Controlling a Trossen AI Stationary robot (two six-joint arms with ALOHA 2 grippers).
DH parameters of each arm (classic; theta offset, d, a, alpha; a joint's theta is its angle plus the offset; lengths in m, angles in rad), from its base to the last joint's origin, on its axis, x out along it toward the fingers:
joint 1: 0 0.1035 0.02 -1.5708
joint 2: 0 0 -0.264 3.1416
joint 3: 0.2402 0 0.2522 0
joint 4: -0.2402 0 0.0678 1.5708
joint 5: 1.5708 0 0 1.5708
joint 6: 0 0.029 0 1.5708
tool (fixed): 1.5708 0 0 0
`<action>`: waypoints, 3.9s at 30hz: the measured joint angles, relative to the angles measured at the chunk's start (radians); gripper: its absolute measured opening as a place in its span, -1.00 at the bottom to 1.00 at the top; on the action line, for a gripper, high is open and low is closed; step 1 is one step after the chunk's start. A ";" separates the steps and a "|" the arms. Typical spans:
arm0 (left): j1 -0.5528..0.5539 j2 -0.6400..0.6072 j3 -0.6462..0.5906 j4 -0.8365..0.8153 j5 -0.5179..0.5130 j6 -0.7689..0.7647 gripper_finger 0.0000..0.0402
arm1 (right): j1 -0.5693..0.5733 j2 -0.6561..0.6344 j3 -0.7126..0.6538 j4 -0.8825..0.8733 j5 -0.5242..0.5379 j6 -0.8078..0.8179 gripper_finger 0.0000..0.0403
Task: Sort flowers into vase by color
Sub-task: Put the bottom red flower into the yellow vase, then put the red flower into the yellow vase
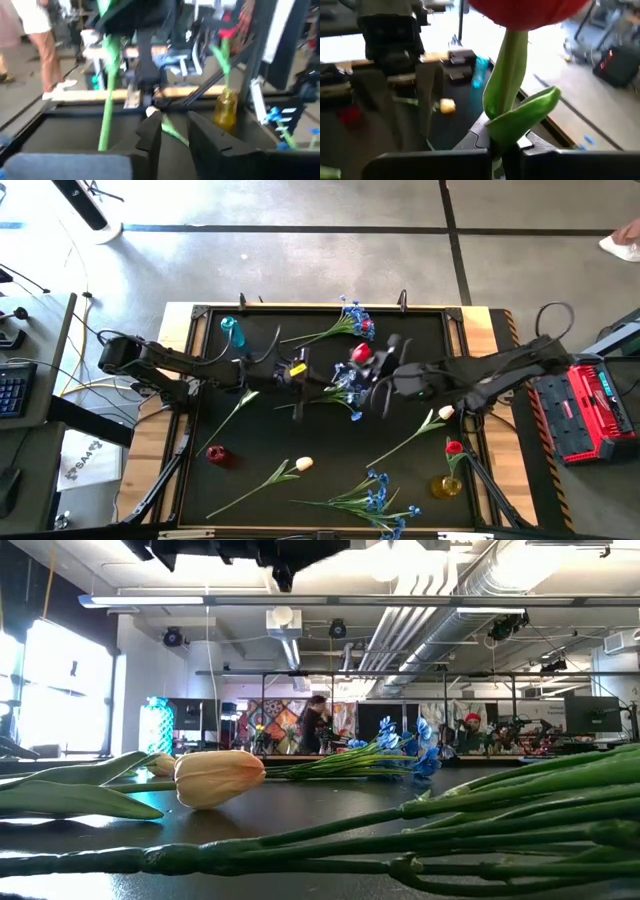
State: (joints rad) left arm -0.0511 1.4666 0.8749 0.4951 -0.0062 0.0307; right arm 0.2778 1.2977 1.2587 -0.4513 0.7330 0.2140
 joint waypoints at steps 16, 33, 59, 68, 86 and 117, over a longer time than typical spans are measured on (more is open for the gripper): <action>-0.017 0.000 0.000 -0.180 -0.162 -0.021 -0.39 | 0.029 -0.087 0.444 -1.120 -0.272 0.584 -1.00; -0.015 0.000 0.000 -0.181 -0.191 -0.082 -0.39 | 0.361 -0.202 0.140 -1.055 -0.363 0.892 -1.00; -0.015 0.000 0.000 -0.129 -0.191 -0.125 -0.39 | 0.944 -0.201 0.229 -1.007 -0.091 1.068 -1.00; -0.015 0.000 0.000 -0.131 -0.191 -0.134 -0.39 | 1.026 -0.197 0.265 -0.977 -0.009 1.070 -1.00; -0.015 0.000 0.000 -0.132 -0.191 -0.133 -0.39 | 1.091 -0.007 0.264 -1.034 0.033 1.179 -0.95; -0.015 0.000 0.000 -0.155 -0.187 -0.159 -0.39 | 1.133 -0.034 0.265 -0.919 0.067 1.168 -0.32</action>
State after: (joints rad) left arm -0.0666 1.4662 0.8749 0.3400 -0.1936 -0.1280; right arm 1.4104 1.2637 1.5238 -1.3703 0.7999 1.3818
